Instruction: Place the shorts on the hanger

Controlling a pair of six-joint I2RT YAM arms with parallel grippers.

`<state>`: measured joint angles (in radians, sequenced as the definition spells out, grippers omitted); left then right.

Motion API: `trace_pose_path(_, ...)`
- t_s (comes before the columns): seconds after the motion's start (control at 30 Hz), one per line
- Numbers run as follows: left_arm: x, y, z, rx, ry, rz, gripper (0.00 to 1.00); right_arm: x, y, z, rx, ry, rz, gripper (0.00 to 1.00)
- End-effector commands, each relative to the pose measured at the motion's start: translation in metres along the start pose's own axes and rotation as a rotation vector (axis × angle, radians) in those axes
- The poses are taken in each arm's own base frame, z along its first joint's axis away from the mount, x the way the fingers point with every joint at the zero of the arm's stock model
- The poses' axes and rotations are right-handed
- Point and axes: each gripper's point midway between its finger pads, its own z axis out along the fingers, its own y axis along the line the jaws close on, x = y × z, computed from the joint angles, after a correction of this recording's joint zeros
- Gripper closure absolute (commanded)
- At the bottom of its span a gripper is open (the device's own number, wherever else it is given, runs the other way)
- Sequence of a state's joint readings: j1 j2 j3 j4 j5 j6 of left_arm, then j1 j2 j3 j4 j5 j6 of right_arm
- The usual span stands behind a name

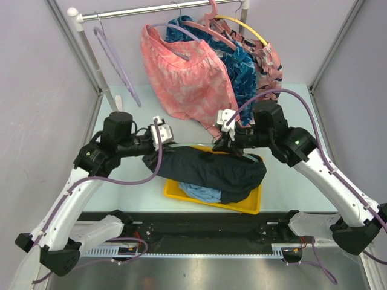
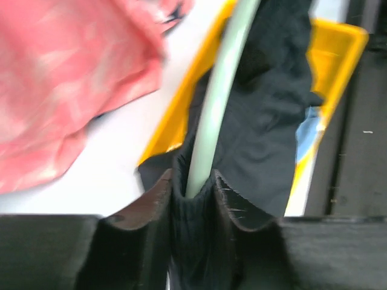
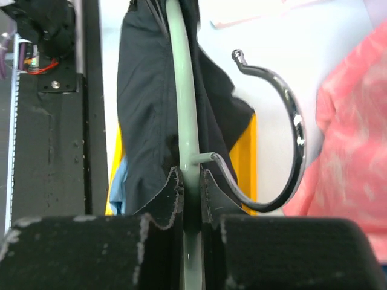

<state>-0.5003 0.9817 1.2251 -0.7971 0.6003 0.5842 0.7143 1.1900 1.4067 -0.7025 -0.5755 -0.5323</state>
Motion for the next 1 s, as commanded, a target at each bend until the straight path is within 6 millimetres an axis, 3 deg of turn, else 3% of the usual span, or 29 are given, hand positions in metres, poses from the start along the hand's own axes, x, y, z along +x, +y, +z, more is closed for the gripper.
trace_pose_path(0.0, 0.006, 0.024, -0.022, -0.152, 0.017, -0.043, 0.61, 0.004, -0.021, -0.038, 0.146, 0.033, 0.058, 1.0)
trace_pose_path(0.17, 0.006, 0.03, -0.029, -0.153, 0.013, -0.069, 0.54, 0.01, -0.022, -0.046, 0.163, 0.061, 0.047, 1.0)
trace_pose_path(0.3, -0.013, 0.03, -0.033, -0.141, -0.05, -0.048, 0.35, 0.001, -0.029, -0.046, 0.194, 0.039, 0.044, 1.0)
trace_pose_path(0.4, -0.029, 0.035, -0.032, -0.137, -0.09, -0.059, 0.31, -0.014, -0.044, -0.049, 0.255, 0.014, 0.086, 1.0)
trace_pose_path(0.47, -0.047, 0.045, -0.035, -0.161, -0.127, -0.062, 0.3, -0.023, -0.055, -0.047, 0.289, -0.002, 0.148, 1.0)
trace_pose_path(0.5, -0.058, 0.053, -0.037, -0.181, -0.152, -0.05, 0.3, -0.041, -0.063, -0.054, 0.323, -0.033, 0.145, 1.0)
trace_pose_path(0.57, -0.085, 0.065, -0.047, -0.235, -0.198, -0.027, 0.3, -0.047, -0.074, -0.049, 0.342, -0.038, 0.205, 1.0)
trace_pose_path(0.6, -0.095, 0.071, -0.044, -0.24, -0.216, -0.012, 0.3, -0.06, -0.079, -0.054, 0.366, -0.06, 0.213, 1.0)
trace_pose_path(0.67, -0.118, 0.08, -0.051, -0.294, -0.242, 0.058, 0.31, -0.059, -0.087, -0.046, 0.38, -0.051, 0.305, 1.0)
trace_pose_path(0.8, -0.148, 0.061, -0.038, -0.253, -0.288, 0.198, 0.31, -0.059, -0.111, -0.041, 0.462, -0.059, 0.454, 1.0)
trace_pose_path(0.87, -0.151, 0.05, -0.03, -0.23, -0.297, 0.229, 0.33, -0.064, -0.12, -0.039, 0.488, -0.084, 0.488, 1.0)
trace_pose_path(0.97, -0.151, 0.023, -0.015, -0.211, -0.35, 0.245, 0.35, -0.072, -0.115, -0.029, 0.445, -0.13, 0.581, 1.0)
